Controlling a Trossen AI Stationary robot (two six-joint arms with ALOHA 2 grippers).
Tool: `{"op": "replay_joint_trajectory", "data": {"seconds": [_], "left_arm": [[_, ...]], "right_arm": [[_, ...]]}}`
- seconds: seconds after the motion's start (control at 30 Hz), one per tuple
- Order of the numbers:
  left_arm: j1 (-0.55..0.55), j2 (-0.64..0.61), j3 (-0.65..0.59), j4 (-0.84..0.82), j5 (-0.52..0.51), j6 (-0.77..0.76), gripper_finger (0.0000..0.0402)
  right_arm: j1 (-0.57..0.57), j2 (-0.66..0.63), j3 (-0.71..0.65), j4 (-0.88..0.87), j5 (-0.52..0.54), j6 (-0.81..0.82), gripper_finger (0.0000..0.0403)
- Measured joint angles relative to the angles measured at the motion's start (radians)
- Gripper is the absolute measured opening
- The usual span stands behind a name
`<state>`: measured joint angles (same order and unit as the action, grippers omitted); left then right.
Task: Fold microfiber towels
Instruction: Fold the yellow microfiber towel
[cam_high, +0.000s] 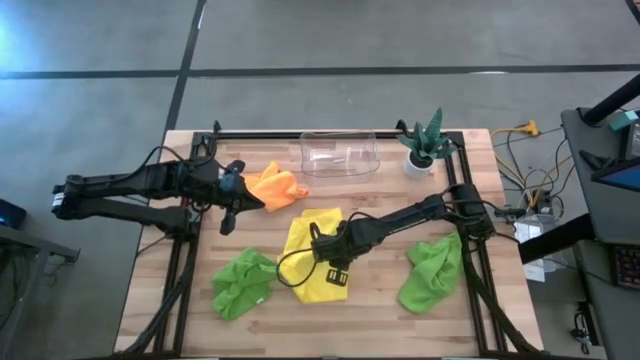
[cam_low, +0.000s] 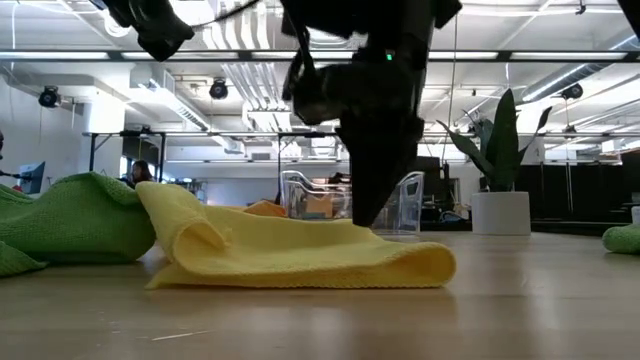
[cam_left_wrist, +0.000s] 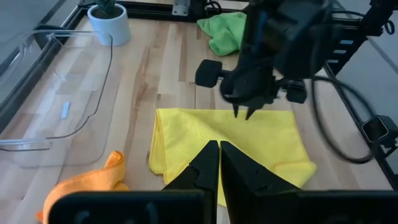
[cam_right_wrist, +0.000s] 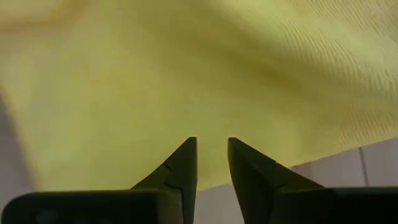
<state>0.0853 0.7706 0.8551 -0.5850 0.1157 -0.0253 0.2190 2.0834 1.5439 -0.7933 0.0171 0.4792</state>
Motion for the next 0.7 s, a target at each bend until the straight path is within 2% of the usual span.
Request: {"op": "replay_joint_trajectory", "data": {"seconds": [0.27,0.7], "left_arm": [[0.000,0.019,0.000,0.001,-0.019,-0.024,0.0000],[0.000,0.027,0.001,0.012,-0.024,-0.025,0.0000]], "right_arm": [[-0.032,0.000,-0.071,0.102,-0.095,-0.043,0.0063],[-0.061,-0.001,-0.093,0.090,-0.182,-0.079,0.0009]]}}
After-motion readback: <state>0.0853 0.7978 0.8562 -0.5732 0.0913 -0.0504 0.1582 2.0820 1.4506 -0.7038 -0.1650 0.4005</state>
